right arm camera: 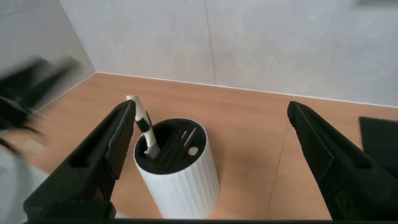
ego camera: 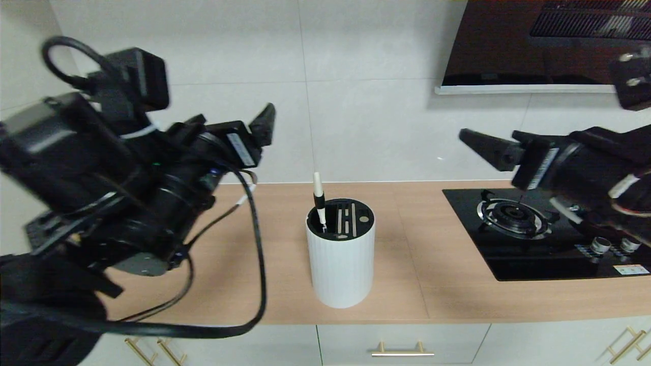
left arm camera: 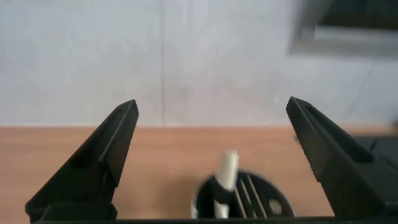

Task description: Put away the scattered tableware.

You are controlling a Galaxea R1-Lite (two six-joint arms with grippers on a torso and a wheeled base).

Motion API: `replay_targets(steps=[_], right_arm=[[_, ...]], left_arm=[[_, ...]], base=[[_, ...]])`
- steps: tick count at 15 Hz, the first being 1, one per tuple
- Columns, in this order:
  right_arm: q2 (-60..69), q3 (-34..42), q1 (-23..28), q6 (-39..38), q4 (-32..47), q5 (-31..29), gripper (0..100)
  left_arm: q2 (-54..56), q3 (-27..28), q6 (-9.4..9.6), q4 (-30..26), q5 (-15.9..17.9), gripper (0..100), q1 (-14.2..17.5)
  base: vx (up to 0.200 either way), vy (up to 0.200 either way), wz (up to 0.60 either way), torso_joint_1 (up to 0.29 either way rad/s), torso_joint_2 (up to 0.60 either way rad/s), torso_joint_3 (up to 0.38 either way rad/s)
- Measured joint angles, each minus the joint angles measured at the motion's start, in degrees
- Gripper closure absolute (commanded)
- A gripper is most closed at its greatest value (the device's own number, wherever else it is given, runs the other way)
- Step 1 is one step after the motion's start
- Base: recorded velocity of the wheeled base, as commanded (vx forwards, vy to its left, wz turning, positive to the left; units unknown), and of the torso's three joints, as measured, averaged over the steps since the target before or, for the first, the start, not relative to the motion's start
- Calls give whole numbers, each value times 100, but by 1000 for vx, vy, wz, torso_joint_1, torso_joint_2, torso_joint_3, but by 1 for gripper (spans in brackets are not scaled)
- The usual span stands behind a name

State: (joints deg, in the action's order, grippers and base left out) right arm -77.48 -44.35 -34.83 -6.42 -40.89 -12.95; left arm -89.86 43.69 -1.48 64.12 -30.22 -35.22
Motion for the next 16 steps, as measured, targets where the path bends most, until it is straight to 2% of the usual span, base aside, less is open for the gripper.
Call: replay_targets(steps=[2, 3, 7, 11, 13, 15, 16], right_arm=[[887, 466, 261, 219, 167, 6, 0], [1442, 708, 396, 330, 451, 6, 0], [3824, 1250, 1214, 523, 2669, 162, 0], [5930, 1420, 2058, 574, 4731, 296, 0], [6630, 1473, 2398, 490, 5276, 140, 0], [6952, 1512, 2643, 460, 5314, -22, 0], [7044, 1564, 2825, 462, 5314, -11, 0]], left_arm=[[953, -472, 2, -482, 48, 0, 166], [1495, -740, 4, -908, 89, 0, 251], [3622, -1553, 4, -2879, 521, 0, 874], [5524, -1999, 0, -4495, 740, 0, 1497], [6478, -2148, 2, -5285, 844, 0, 1841], [7385, -2259, 4, -6164, 962, 0, 2147], [7722, -2316, -20, -6661, 907, 0, 2295]], base=[[0, 0, 0, 0, 0, 0], [0, 0, 0, 0, 0, 0], [0, 0, 0, 0, 0, 0], [0, 0, 0, 0, 0, 0], [0, 0, 0, 0, 0, 0], [0, 0, 0, 0, 0, 0], [0, 0, 0, 0, 0, 0]])
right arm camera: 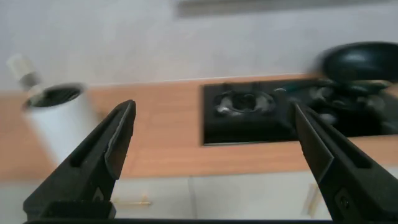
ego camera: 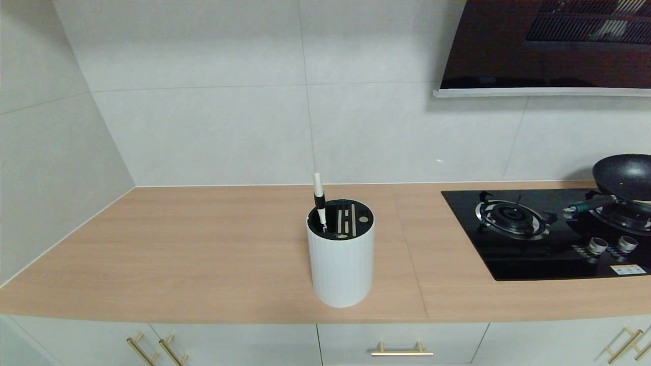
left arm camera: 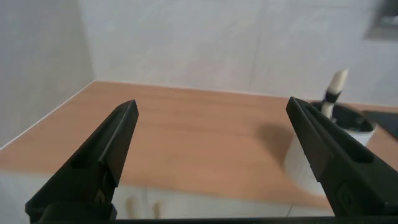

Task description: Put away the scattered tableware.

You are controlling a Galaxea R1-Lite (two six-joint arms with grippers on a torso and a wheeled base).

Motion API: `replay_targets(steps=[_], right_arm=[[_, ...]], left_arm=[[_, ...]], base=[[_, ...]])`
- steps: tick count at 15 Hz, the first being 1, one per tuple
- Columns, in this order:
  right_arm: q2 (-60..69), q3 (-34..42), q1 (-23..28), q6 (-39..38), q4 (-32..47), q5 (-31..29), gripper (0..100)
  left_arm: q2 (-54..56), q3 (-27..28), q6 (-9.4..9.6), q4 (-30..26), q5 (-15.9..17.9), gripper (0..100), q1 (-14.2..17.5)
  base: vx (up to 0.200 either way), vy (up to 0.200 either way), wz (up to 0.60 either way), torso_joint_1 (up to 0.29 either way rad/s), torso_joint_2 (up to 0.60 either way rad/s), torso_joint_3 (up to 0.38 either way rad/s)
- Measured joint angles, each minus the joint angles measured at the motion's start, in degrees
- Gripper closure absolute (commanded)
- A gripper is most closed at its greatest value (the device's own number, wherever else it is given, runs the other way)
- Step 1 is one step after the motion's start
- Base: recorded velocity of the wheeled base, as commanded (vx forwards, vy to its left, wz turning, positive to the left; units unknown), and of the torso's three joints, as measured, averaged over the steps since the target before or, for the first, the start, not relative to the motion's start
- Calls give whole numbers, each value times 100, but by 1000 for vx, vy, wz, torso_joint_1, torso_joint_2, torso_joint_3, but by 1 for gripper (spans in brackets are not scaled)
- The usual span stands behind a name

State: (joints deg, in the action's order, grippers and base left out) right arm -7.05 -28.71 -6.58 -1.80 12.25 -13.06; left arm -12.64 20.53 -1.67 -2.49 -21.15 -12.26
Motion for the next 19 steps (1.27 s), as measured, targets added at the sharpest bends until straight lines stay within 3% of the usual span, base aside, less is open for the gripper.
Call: replay_targets(steps=[2, 4, 7, 9, 11, 13, 14, 19], right_arm=[[276, 241, 383, 66, 9, 274, 0], [523, 749, 573, 134, -199, 349, 0], [656, 1679, 661, 238, -1059, 441, 0], [686, 2444, 669, 271, -1780, 756, 0], [695, 2772, 674, 273, -1438, 939, 0], [697, 2833, 674, 308, -1247, 1354, 0], [697, 2840, 674, 311, -1241, 1385, 0], [697, 2864, 677, 293, -1220, 1428, 0]], left_arm=[[410, -107, -108, -84, -266, 0, 334], [658, -265, -82, -77, -241, 0, 758], [1050, -1097, 22, 284, -219, 0, 1147], [1176, -1769, 69, 502, 284, 0, 1224], [1242, -1985, 91, 460, 884, 0, 1251], [1262, -2035, 156, 338, 1892, 0, 1257], [1264, -2043, 233, 256, 2075, 0, 1257], [1267, -2053, 222, 249, 2102, 0, 1256]], base=[[0, 0, 0, 0, 0, 0], [0, 0, 0, 0, 0, 0], [0, 0, 0, 0, 0, 0], [0, 0, 0, 0, 0, 0], [0, 0, 0, 0, 0, 0], [0, 0, 0, 0, 0, 0], [0, 0, 0, 0, 0, 0], [0, 0, 0, 0, 0, 0]])
